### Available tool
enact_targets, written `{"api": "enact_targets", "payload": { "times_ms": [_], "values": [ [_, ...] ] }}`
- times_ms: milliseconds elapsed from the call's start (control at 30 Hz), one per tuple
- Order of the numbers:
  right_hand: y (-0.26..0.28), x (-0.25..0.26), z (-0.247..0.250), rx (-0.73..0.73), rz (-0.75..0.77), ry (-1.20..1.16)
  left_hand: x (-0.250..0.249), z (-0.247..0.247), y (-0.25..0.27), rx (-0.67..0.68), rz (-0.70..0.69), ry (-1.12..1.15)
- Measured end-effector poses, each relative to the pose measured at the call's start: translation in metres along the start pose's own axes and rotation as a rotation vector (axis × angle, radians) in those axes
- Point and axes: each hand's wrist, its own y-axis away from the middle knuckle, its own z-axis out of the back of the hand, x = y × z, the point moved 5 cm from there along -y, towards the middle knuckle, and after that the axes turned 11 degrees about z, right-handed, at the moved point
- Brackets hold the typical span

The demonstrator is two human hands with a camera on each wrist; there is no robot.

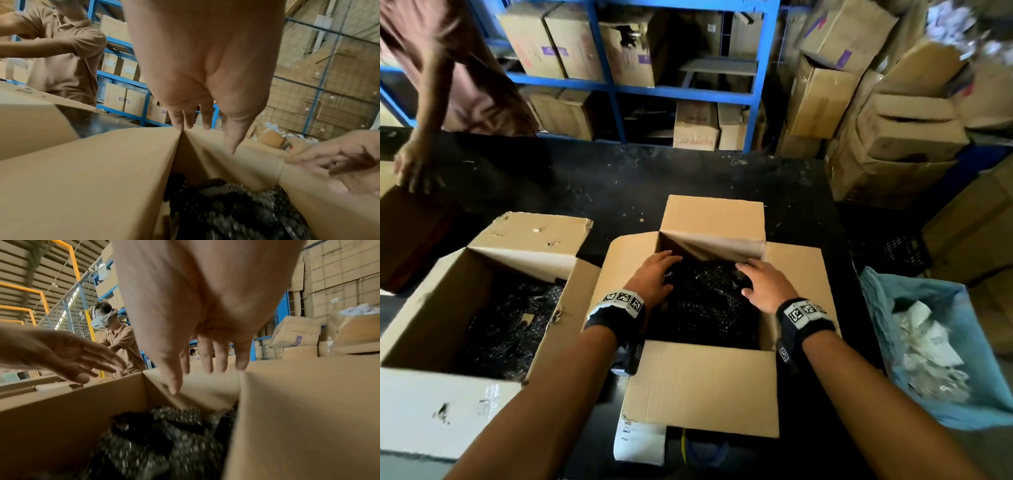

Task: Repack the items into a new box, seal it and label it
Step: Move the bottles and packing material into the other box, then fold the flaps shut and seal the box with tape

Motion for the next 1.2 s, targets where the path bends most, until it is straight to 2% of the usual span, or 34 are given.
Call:
{"api": "enact_targets", "payload": {
  "times_ms": [100, 167, 300, 367, 433, 533, 633, 767, 833, 900, 933, 967, 1033, 1133, 1200],
  "values": [
    [0.032, -0.015, -0.023, -0.003, -0.147, 0.101, 0.024, -0.017, 0.024, -0.062, 0.134, -0.075],
    [0.048, -0.024, -0.033, 0.006, -0.203, 0.120, 0.046, -0.031, 0.039, -0.038, 0.207, -0.127],
    [0.062, -0.030, -0.035, -0.046, -0.195, 0.002, 0.075, -0.046, 0.056, -0.021, 0.178, -0.018],
    [0.070, -0.032, -0.032, -0.090, -0.206, -0.087, 0.082, -0.045, 0.060, -0.049, 0.222, 0.042],
    [0.085, -0.043, -0.029, -0.162, -0.313, -0.146, 0.093, -0.039, 0.062, -0.089, 0.324, 0.072],
    [0.121, -0.069, -0.034, -0.258, -0.582, -0.262, 0.122, -0.031, 0.065, -0.089, 0.538, 0.105],
    [0.147, -0.089, -0.036, -0.352, -0.693, -0.453, 0.134, -0.022, 0.070, -0.090, 0.605, 0.193],
    [0.167, -0.090, 0.000, -0.482, -0.587, -0.507, 0.128, 0.010, 0.081, -0.195, 0.585, 0.218],
    [0.172, -0.083, 0.025, -0.595, -0.510, -0.577, 0.120, 0.038, 0.089, -0.325, 0.557, 0.287],
    [0.170, -0.063, 0.042, -0.700, -0.392, -0.695, 0.102, 0.065, 0.101, -0.504, 0.466, 0.397],
    [0.165, -0.050, 0.044, -0.709, -0.332, -0.774, 0.085, 0.073, 0.107, -0.536, 0.383, 0.483],
    [0.160, -0.035, 0.041, -0.683, -0.275, -0.869, 0.063, 0.077, 0.113, -0.509, 0.285, 0.590],
    [0.151, -0.002, 0.024, -0.513, -0.175, -0.954, 0.018, 0.063, 0.119, -0.304, 0.110, 0.722],
    [0.145, 0.025, -0.017, -0.191, -0.041, -0.756, -0.007, 0.013, 0.120, 0.011, -0.115, 0.484],
    [0.150, 0.024, -0.038, -0.097, -0.031, -0.546, 0.005, -0.014, 0.121, 0.121, -0.130, 0.289]
  ]
}}
